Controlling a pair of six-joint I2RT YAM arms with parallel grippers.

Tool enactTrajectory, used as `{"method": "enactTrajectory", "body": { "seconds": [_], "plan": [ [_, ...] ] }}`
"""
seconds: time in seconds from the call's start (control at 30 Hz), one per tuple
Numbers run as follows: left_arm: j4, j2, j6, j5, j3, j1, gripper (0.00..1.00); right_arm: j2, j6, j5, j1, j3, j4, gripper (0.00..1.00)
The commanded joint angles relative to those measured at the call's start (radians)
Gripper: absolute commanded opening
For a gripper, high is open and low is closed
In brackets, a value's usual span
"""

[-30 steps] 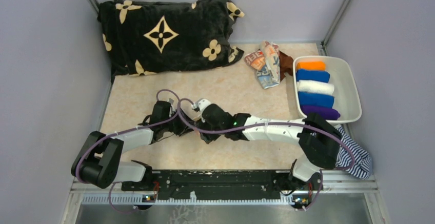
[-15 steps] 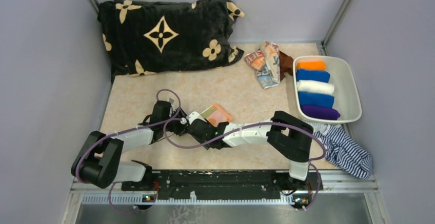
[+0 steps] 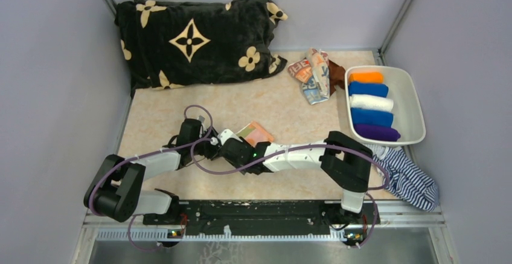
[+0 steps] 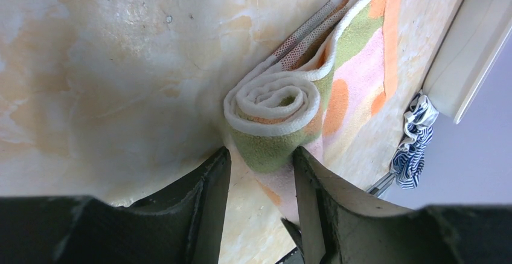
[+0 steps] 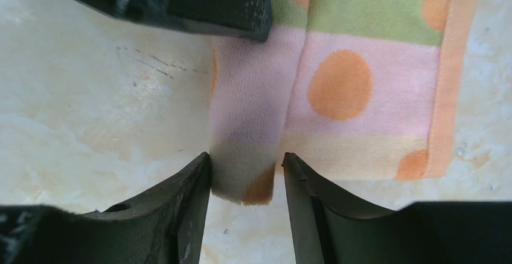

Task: Roll the towels
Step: Roll the towel at the center of the board.

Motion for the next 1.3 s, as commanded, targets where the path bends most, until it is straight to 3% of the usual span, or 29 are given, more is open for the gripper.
{"method": "enactTrajectory", "body": {
  "seconds": [0.0,0.93,1.1,1.27],
  "plan": [
    [-0.083,0.028,0.025,-0.079,-0.019,-0.003,0.51,-0.088,-0.038,0.04,0.021,0.076,0.022,0.48],
    [-0.083,0.035,0.025,-0.075,-0.012,-0.005,0.51,0.096,-0.037,-0.007,0.029,0.039,0.057,0.37],
    [-0.084,0.03,0.025,-0.069,-0.012,-0.005,0.53,0.129,-0.033,0.001,0.027,0.031,0.06,0.3],
    [-0.121,-0.044,0.024,-0.061,-0.017,-0.003,0.6,0.109,-0.011,-0.101,-0.012,-0.012,0.099,0.05]
  ]
}}
